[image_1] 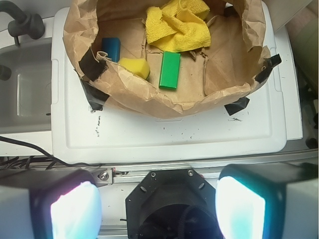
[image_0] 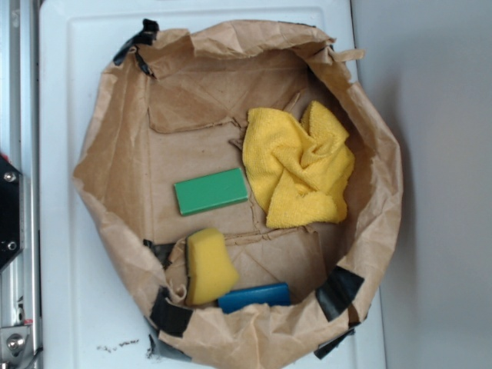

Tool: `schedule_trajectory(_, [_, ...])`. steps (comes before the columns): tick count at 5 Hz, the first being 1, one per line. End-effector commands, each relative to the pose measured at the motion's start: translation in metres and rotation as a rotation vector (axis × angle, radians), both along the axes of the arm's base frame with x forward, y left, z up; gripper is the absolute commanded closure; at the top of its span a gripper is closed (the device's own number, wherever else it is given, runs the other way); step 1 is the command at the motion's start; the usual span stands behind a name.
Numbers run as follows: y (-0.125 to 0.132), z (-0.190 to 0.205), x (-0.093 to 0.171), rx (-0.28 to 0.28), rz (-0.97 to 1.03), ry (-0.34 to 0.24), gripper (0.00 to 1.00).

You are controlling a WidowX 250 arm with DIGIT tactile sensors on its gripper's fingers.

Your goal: Grab the green sponge.

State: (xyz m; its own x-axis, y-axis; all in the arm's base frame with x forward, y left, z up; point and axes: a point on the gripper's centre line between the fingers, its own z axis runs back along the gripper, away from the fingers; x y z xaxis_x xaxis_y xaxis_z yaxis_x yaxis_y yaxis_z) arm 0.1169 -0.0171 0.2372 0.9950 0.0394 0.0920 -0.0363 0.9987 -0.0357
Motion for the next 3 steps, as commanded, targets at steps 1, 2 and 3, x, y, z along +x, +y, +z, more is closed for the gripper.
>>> schedule_trajectory(1, [0.0,0.0,0.0,0.0,0.0,0.0,0.0])
schedule_trajectory(2, [-0.004,0.004,0.034,-0.01,0.067,-0.064,0.0])
schedule_trajectory(3, [-0.01,-0.002,0.066,-0.08,-0.045,-0.055,0.0])
